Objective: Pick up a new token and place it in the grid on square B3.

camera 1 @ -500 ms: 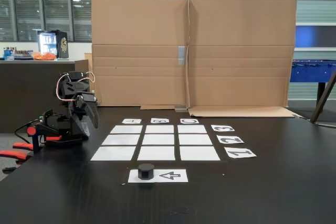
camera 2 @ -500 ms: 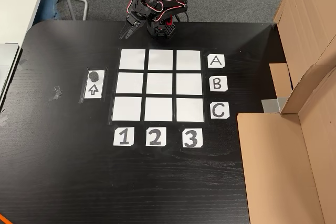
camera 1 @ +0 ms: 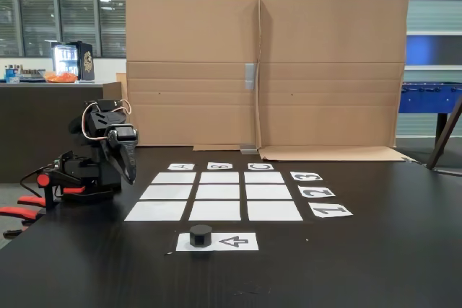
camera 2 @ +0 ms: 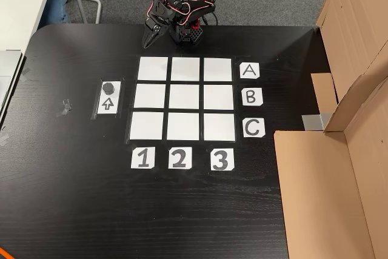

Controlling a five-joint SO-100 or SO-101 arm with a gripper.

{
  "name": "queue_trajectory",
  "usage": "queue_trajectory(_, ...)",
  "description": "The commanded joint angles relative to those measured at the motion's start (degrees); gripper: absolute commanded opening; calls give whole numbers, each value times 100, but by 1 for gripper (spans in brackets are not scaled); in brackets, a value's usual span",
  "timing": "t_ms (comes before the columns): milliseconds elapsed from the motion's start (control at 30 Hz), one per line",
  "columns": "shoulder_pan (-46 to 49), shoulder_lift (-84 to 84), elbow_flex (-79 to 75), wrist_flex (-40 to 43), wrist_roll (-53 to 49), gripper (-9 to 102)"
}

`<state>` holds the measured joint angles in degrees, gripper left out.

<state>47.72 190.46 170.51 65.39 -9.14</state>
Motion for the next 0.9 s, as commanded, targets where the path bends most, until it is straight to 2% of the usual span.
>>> queue_trajectory(0,123,9,-26,-70,44,0)
queue_trajectory(533,554,0,-132,281,229,0)
queue_trajectory(867,1450,0,-193,272,97,0)
